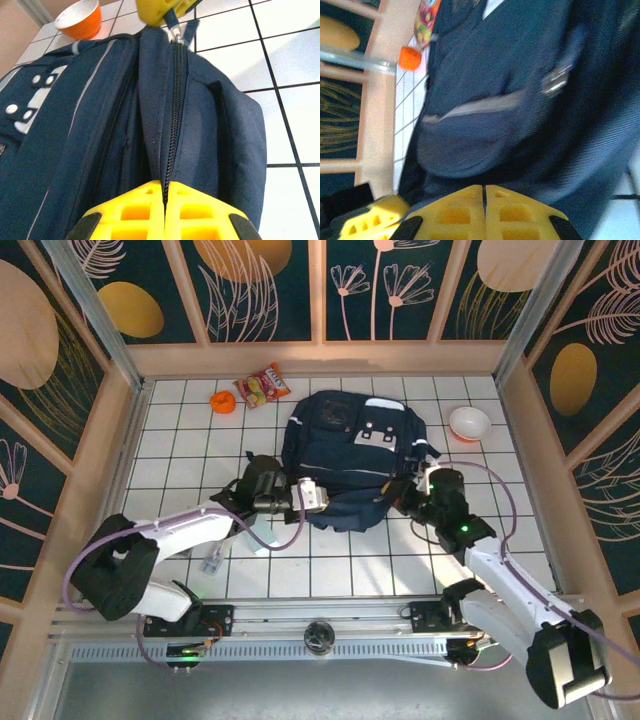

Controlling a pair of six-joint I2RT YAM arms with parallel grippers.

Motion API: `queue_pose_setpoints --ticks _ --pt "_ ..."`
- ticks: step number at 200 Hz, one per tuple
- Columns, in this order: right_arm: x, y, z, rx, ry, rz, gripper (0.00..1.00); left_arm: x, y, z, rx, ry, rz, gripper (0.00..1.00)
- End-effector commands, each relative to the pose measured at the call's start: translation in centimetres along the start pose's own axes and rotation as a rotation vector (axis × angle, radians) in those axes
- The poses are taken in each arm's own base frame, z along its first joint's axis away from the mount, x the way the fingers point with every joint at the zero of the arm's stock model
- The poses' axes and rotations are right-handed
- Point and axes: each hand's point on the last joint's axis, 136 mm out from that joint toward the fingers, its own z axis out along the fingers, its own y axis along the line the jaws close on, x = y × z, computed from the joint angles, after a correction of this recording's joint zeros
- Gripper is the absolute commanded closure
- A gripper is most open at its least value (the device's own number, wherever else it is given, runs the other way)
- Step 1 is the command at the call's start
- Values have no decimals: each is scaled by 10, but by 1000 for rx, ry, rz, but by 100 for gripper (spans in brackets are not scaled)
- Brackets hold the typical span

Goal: Pack the student bag

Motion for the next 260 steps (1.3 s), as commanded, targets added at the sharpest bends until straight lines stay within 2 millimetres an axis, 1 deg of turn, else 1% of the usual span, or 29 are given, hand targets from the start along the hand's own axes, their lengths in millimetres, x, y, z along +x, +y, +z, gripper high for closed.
queue_pose_setpoints --ticks 1,35,56,76,109,160,184,211,227,231,241,253,260 --pt "-13 -24 -4 33 -37 0 100 2 -5 -16 6 -10 -51 100" --pt "-32 -32 -6 9 -89 35 100 -14 -13 -25 36 -70 -47 100" --pt "-46 -40 -5 5 -124 61 100 -21 -12 -29 33 -91 -43 100" --pt "-61 -55 -4 29 -165 94 100 -29 -7 -33 12 -107 -37 100" --pt "-84 -76 -2 45 -231 164 100 -52 -1 -43 -14 -181 -40 100" --pt "-110 -110 -2 100 -314 245 100 -75 7 -58 -66 -262 -48 100" --pt "-117 -118 2 108 -314 251 100 -76 6 -60 -62 -264 -39 100" --pt "-117 -123 8 118 -295 250 100 -68 1 -56 -33 -228 -23 100" --pt "-115 -116 9 91 -277 222 100 -60 -3 -53 -12 -191 -10 100" --pt "-114 -112 9 83 -268 209 95 -57 -4 -52 -6 -178 -8 100" --pt "-111 -106 8 89 -253 179 82 -51 -6 -49 4 -150 -3 83" --pt "-106 -99 4 119 -240 134 72 -46 -6 -48 8 -126 -4 57" --pt "-103 -94 0 132 -234 101 68 -45 -7 -47 10 -119 -1 47"
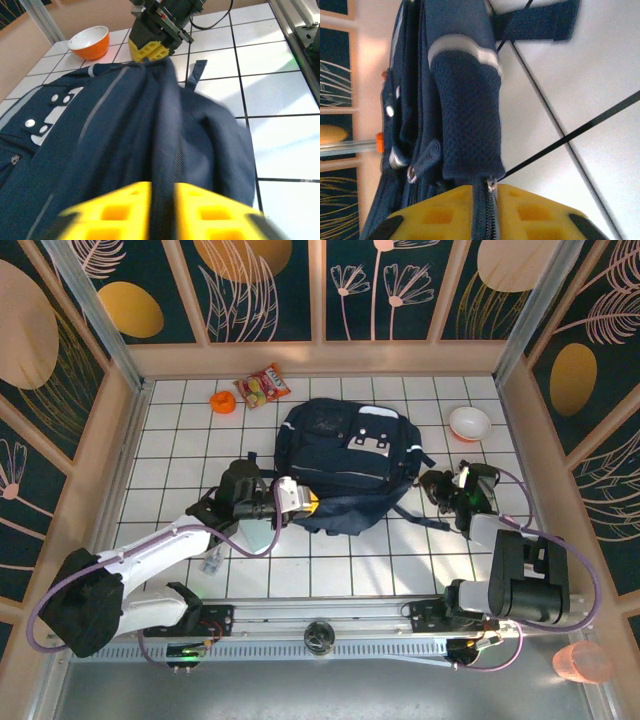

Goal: Pack the student bag

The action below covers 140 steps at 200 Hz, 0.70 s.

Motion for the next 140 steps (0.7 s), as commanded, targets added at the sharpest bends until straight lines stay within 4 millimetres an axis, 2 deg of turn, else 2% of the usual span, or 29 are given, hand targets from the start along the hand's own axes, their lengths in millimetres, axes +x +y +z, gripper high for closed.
queue_pose_setpoints --ticks 1,14,27,57,83,112,140 --pt "-18 20 -15 34 -88 -134 67 -17 4 -6 13 -27 70 46" --pt "-12 28 -25 43 -84 -181 63 -16 5 -5 14 -12 76 37" --pt "-4 35 -35 37 -84 -207 61 -13 6 -2 21 6 82 32" --pt "19 52 -54 -33 -93 -265 60 1 9 11 43 74 126 29" --pt "34 64 -65 -101 -112 -295 60 15 5 32 88 176 212 26" --pt "42 66 -72 -126 -132 -312 60 15 7 55 113 202 262 25" --pt "44 65 -75 -129 -136 -315 60 24 9 71 131 241 285 25"
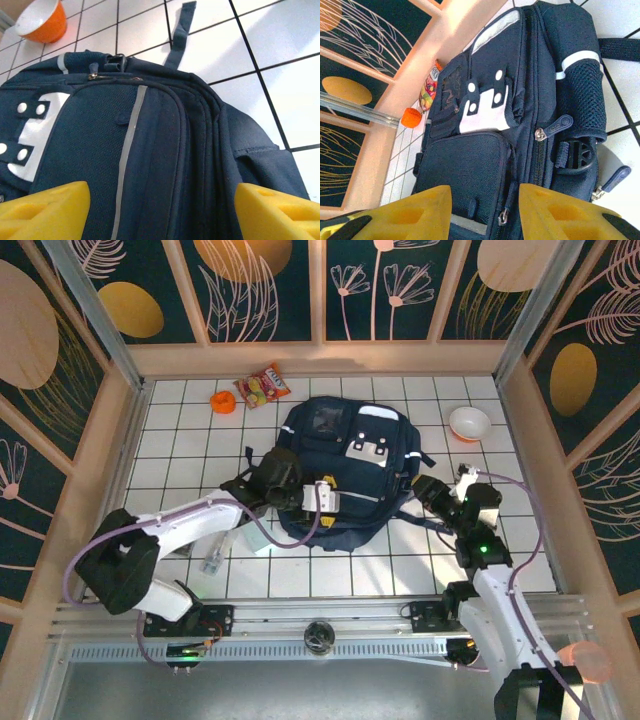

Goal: Pack the student bag

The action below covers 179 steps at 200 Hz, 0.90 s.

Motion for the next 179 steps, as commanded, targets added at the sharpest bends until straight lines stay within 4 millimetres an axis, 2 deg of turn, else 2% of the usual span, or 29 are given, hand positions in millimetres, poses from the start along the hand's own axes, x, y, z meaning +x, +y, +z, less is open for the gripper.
queue_pose_setpoints --ticks 1,17,21,36,80,85,122,134,147,160,171,175,179 --pt "1 -5 -2 23 -15 1 60 2 6 10 12 42 64 24" --pt "1 -5 -3 23 -15 -1 60 12 -9 19 87 86 99 22" --pt "1 -5 -2 23 -14 -1 60 5 -4 21 82 83 116 22" --pt "1 -4 -2 21 -16 -2 60 5 -4 28 91 102 123 21" --pt "0 -4 -2 20 -23 -1 60 19 7 43 55 188 145 19" --pt "0 -4 -2 19 -22 -1 59 29 3 51 71 212 141 19" --pt "0 -4 -2 22 -22 -5 59 51 7 63 50 288 143 20" --pt "0 -4 -2 25 -21 -9 59 55 13 65 16 308 133 29" --pt "-1 -4 -2 26 -23 -15 59 51 19 64 -28 292 118 48" --pt "-2 -2 -3 24 -23 -29 59 38 26 58 -82 231 88 71" --pt "-4 1 -3 20 -25 -55 59 26 28 52 -112 162 42 87" --pt "-5 2 -3 20 -24 -66 59 11 36 42 -140 112 38 91" --pt "-6 4 -4 17 -25 -81 59 10 32 39 -132 88 11 95"
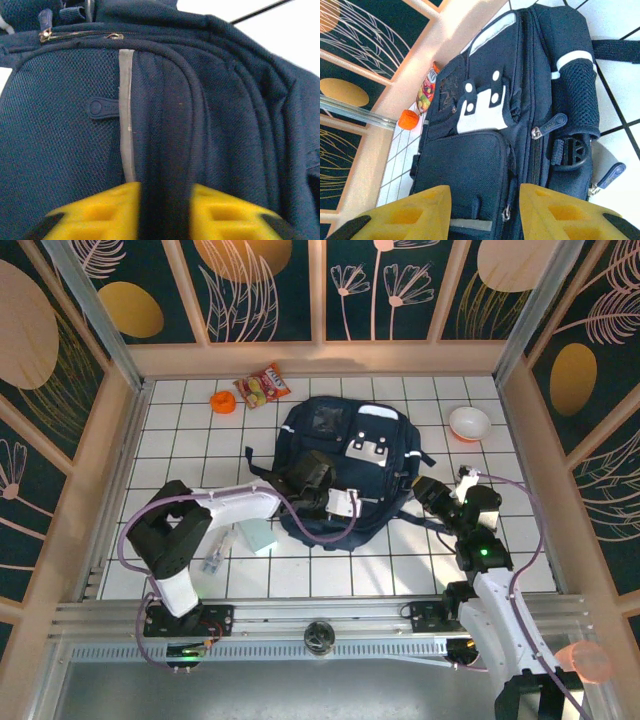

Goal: Pack the student bag

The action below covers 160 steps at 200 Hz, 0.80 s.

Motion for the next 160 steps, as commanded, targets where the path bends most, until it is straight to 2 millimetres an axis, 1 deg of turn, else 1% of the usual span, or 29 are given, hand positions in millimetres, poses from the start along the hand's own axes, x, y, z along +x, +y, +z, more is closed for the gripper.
queue_pose_setpoints --ticks 1,7,20,29,43,57,64,75,98,117,139,160 --pt "-7 6 -2 3 -17 -74 59 -20 29 -29 -138 -127 -86 96" --pt "-9 9 -3 -3 -20 -101 59 -26 30 -37 -137 -177 -118 100" --pt "-14 20 -2 -34 -13 -172 58 -33 33 -56 -125 -282 -187 100" --pt "-16 30 -1 -69 3 -238 57 -38 38 -71 -131 -352 -227 100" --pt "-20 45 2 -111 37 -342 56 -41 42 -89 -149 -437 -269 100" --pt "-24 52 8 -115 78 -438 55 -42 44 -104 -166 -510 -299 100" --pt "-22 50 14 -103 115 -482 54 -42 47 -111 -174 -543 -312 100" --pt "-22 47 22 -90 172 -563 53 -42 47 -117 -179 -583 -326 100" --pt "-24 34 42 -38 287 -705 49 -42 44 -121 -175 -634 -354 100" --pt "-19 19 58 -24 388 -795 45 -43 42 -124 -178 -675 -368 100" --pt "-13 7 74 -44 466 -884 42 -41 43 -125 -192 -693 -386 100" --pt "-4 -4 82 -103 496 -1029 41 -38 45 -129 -205 -704 -391 100"
